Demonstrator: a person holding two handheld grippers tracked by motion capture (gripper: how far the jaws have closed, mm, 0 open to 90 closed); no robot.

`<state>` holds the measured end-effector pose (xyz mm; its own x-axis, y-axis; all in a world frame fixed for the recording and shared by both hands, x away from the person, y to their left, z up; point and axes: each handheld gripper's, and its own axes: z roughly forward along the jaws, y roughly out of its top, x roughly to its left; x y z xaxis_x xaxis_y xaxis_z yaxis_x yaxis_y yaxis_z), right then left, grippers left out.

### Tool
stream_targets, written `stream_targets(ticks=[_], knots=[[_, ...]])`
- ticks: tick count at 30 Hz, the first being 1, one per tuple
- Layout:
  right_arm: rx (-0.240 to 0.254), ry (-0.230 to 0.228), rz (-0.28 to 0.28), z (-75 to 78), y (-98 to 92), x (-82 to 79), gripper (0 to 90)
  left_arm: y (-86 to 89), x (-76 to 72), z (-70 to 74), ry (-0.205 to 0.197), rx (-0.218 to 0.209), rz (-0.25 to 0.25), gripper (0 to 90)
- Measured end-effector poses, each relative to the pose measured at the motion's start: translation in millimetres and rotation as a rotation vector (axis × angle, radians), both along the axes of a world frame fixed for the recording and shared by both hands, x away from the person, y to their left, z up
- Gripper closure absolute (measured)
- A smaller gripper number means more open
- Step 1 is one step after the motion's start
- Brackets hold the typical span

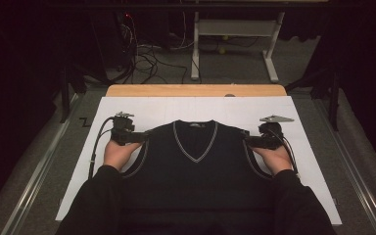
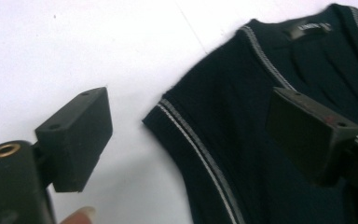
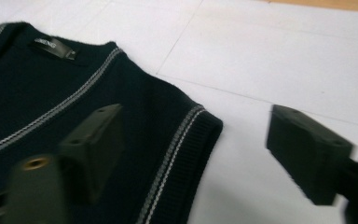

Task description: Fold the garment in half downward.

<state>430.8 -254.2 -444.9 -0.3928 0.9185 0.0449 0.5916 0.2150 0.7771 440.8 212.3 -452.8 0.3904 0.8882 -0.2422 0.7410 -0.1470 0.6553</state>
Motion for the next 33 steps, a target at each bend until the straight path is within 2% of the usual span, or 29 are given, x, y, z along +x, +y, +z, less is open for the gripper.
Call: stream_targets(ticks=[2, 3, 4, 5, 6, 8, 9, 11, 15, 17, 18, 20, 22, 25, 26, 27, 28, 30, 31, 33], knots=[[-0.028, 0.019, -0.003, -4.4, 1.8, 7.8, 29.8, -3.1, 2.8, -7.5, 0.039, 0.026, 0.03, 21.5], [-0.049, 0.056, -0.014, -10.3, 4.4, 15.7, 31.4, -7.9, 4.4, -15.1, 0.069, 0.022, 0.017, 21.6], [-0.054, 0.071, -0.016, -13.1, 5.4, 18.7, 31.7, -11.0, 4.5, -17.2, 0.078, 0.033, 0.008, 24.8], [-0.054, 0.071, -0.016, -13.1, 5.4, 18.7, 31.7, -11.0, 4.5, -17.2, 0.078, 0.033, 0.008, 26.4], [-0.063, 0.079, -0.022, -16.3, 7.6, 21.6, 33.2, -14.5, 3.4, -17.2, 0.069, 0.056, 0.017, 28.5], [-0.069, 0.085, -0.021, -18.0, 10.8, 23.0, 34.4, -19.8, 2.7, -16.5, 0.074, 0.073, 0.058, 32.6], [-0.082, 0.089, -0.021, -19.1, 12.8, 23.2, 36.1, -19.8, 2.7, -16.5, 0.074, 0.073, 0.058, 34.6], [-0.105, 0.099, -0.012, -24.0, 16.5, 23.2, 45.3, -22.4, 1.8, -16.3, 0.073, 0.099, 0.075, 39.5], [-0.096, 0.091, -0.007, -23.4, 21.0, 21.3, 65.6, -29.8, -2.1, -17.7, 0.05, 0.143, 0.086, 50.1], [-0.092, 0.095, 0.012, -23.0, 23.6, 20.7, 76.3, -32.0, -2.6, -17.7, 0.052, 0.127, 0.085, 58.8], [-0.093, 0.093, 0.02, -23.2, 25.1, 19.8, 78.1, -32.1, -2.8, -17.4, 0.062, 0.102, 0.078, 62.6], [-0.092, 0.086, 0.026, -24.1, 25.9, 17.4, 79.6, -32.5, -3.1, -17.4, 0.065, 0.094, 0.072, 69.7], [-0.084, 0.083, 0.03, -24.5, 24.9, 17.1, 79.9, -31.9, -1.7, -15.8, 0.089, 0.058, 0.079, 72.3], [-0.094, 0.082, 0.035, -23.7, 25.7, 17.5, 79.9, -29.4, -0.7, -15.1, 0.088, 0.04, 0.072, 72.7], [-0.108, 0.074, 0.038, -22.8, 26.3, 17.5, 79.8, -27.2, -0.8, -13.5, 0.074, 0.032, 0.079, 72.7], [-0.109, 0.045, 0.032, -19.8, 24.6, 17.1, 79.7, -23.7, -1.3, -8.5, 0.031, 0.018, 0.086, 72.7], [-0.109, 0.045, 0.032, -19.8, 24.6, 17.1, 79.7, -23.7, -1.3, -8.5, 0.031, 0.018, 0.086, 72.7], [-0.083, 0.007, 0.021, -11.6, 18.0, 17.8, 79.7, -19.5, -0.6, -1.1, -0.011, -0.012, 0.091, 72.8], [-0.083, 0.007, 0.021, -11.6, 18.0, 17.8, 79.7, -18.6, 0.1, 3.0, -0.023, -0.019, 0.091, 72.8], [-0.074, -0.022, 0.016, -3.3, 14.8, 18.3, 79.7, -18.9, 1.4, 12.1, -0.06, -0.02, 0.088, 72.8]])
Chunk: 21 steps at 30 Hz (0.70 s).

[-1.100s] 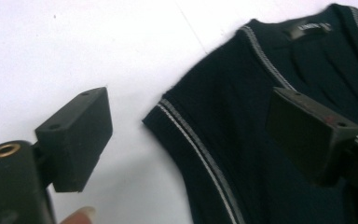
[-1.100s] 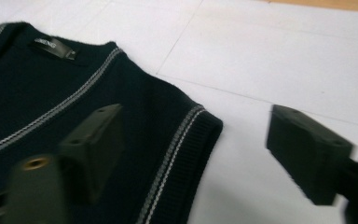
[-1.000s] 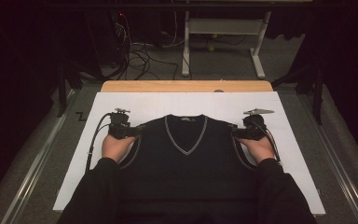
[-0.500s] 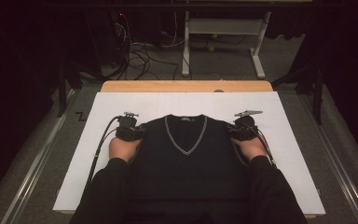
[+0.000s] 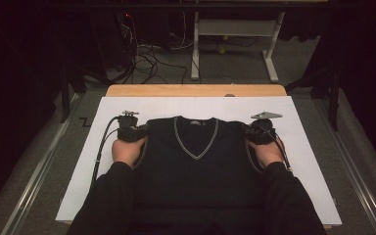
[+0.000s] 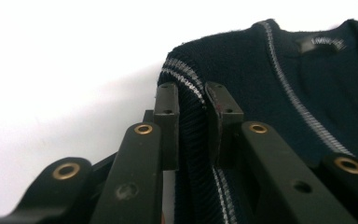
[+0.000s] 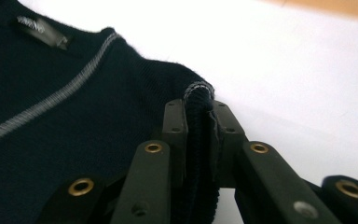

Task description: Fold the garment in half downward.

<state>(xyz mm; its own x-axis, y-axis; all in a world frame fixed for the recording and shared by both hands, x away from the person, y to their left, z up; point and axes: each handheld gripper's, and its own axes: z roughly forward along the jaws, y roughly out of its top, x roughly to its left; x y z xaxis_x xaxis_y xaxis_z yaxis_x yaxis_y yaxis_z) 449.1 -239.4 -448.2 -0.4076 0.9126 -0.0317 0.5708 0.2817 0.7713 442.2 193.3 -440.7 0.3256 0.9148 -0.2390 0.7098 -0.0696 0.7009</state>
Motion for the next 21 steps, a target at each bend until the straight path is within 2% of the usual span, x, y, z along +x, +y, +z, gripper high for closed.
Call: stream_targets(ticks=[2, 3, 4, 5, 6, 7, 8, 9, 14, 15, 16, 18, 21], knots=[[-0.006, -0.051, -0.002, 17.2, -1.3, 1.6, 79.6, -2.8, 0.5, 12.3, -0.047, 0.005, -0.003, 72.8], [-0.006, -0.051, -0.002, 17.2, -1.3, 1.6, 79.6, -4.5, 0.4, 19.1, -0.075, 0.018, -0.008, 72.8], [-0.006, -0.09, -0.003, 32.1, -0.8, 2.9, 79.7, -5.4, 0.6, 25.6, -0.1, 0.029, -0.008, 72.7], [-0.006, -0.09, -0.003, 32.1, -0.8, 2.9, 79.7, -5.3, 0.8, 31.6, -0.118, 0.021, 0.0, 72.7], [0.002, -0.127, -0.007, 46.9, 0.4, 3.3, 79.6, -4.7, 1.0, 37.2, -0.135, 0.014, 0.009, 72.7], [0.002, -0.127, -0.007, 46.9, 0.4, 3.3, 79.6, -4.2, 1.0, 42.6, -0.154, 0.009, 0.016, 72.7], [0.018, -0.17, -0.014, 61.0, 1.4, 2.7, 79.6, -2.5, 0.6, 53.8, -0.194, 0.003, 0.025, 72.7], [0.018, -0.17, -0.014, 61.0, 1.4, 2.7, 79.6, -2.5, 0.6, 53.8, -0.194, 0.003, 0.025, 72.7], [0.029, -0.267, -0.046, 90.3, 5.3, 0.3, 79.6, 3.6, 0.1, 77.9, -0.264, -0.018, 0.039, 72.7], [0.04, -0.299, -0.046, 99.0, 7.0, -1.0, 79.6, 5.0, -0.3, 81.8, -0.279, -0.026, 0.048, 72.7], [0.04, -0.299, -0.046, 99.0, 7.0, -1.0, 79.6, 6.4, -0.7, 85.4, -0.294, -0.036, 0.051, 72.7], [0.048, -0.338, -0.039, 109.1, 9.4, -2.8, 79.6, 7.8, -2.3, 91.1, -0.323, -0.037, 0.054, 72.6], [0.048, -0.334, -0.039, 112.1, 9.8, -2.9, 79.6, 9.6, -2.2, 91.9, -0.317, -0.032, 0.05, 72.6]])
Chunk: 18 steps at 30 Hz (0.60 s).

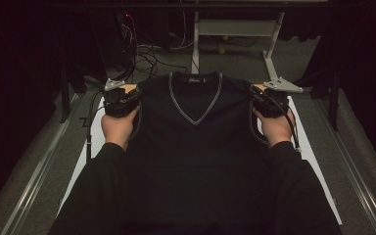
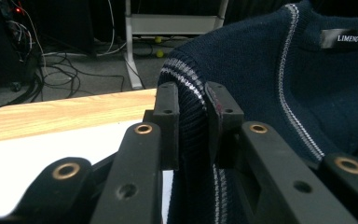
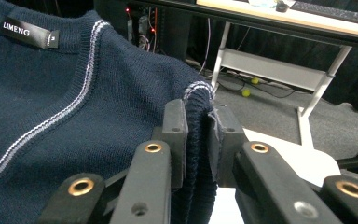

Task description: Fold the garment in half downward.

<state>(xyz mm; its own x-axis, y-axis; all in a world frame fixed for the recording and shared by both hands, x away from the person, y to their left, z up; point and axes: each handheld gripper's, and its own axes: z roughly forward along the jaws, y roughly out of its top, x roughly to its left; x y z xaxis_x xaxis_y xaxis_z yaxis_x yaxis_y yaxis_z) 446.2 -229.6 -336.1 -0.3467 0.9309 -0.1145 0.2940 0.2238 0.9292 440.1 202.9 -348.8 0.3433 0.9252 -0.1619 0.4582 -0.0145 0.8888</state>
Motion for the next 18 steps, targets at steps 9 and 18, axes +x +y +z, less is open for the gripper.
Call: stream_targets(ticks=[9, 18], knots=[[-0.005, 0.052, 0.004, -13.8, -0.8, -1.4, 79.2, -0.6, -4.7, -15.4, 0.049, 0.035, -0.042, 72.3], [0.011, 0.045, 0.07, -26.1, -5.3, -35.0, 79.3, 6.8, -37.1, -23.2, 0.047, -0.002, -0.122, 72.3]])
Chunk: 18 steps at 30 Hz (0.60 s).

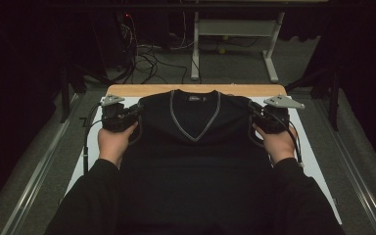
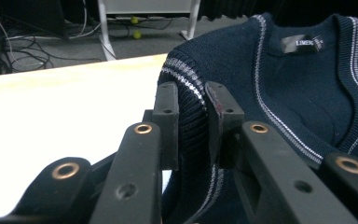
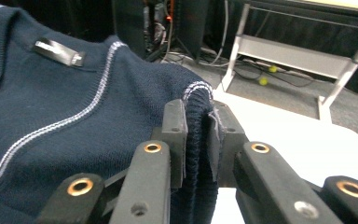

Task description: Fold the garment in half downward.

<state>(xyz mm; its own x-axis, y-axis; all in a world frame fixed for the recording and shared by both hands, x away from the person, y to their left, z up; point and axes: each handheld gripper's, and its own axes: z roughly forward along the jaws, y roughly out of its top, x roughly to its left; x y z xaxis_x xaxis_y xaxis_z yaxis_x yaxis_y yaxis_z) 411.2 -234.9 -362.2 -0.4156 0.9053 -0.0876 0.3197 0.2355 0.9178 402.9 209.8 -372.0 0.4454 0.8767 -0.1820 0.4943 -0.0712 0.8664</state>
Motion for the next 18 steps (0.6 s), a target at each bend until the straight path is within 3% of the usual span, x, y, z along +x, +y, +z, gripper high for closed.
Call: stream_targets(ticks=[1, 2, 3, 5, 10, 12, 18], knots=[[-0.001, -0.005, 0.02, -4.4, -1.0, -11.9, 79.3, 0.5, -10.6, -2.0, -0.004, -0.016, -0.022, 72.3], [-0.001, -0.005, 0.02, -4.4, -1.0, -11.9, 79.3, 0.5, -10.6, -2.0, -0.004, -0.016, -0.022, 72.4], [-0.013, -0.012, 0.042, -9.8, -2.3, -24.4, 79.3, -0.7, -22.8, -5.6, -0.018, -0.006, -0.045, 72.3], [-0.015, -0.015, 0.048, -12.7, -3.4, -30.7, 79.3, -1.1, -28.9, -8.8, -0.024, -0.004, -0.054, 72.3], [0.013, -0.008, 0.07, -31.4, -14.6, -60.3, 79.2, 3.1, -55.4, -32.3, -0.011, -0.013, -0.082, 72.3], [0.038, 0.009, 0.08, -46.8, -21.1, -77.2, 79.2, 4.6, -63.5, -44.7, 0.008, 0.004, -0.092, 72.3], [0.034, 0.044, 0.089, -73.4, -27.9, -100.1, 79.2, 8.0, -87.6, -76.8, 0.073, 0.014, -0.119, 72.3]])
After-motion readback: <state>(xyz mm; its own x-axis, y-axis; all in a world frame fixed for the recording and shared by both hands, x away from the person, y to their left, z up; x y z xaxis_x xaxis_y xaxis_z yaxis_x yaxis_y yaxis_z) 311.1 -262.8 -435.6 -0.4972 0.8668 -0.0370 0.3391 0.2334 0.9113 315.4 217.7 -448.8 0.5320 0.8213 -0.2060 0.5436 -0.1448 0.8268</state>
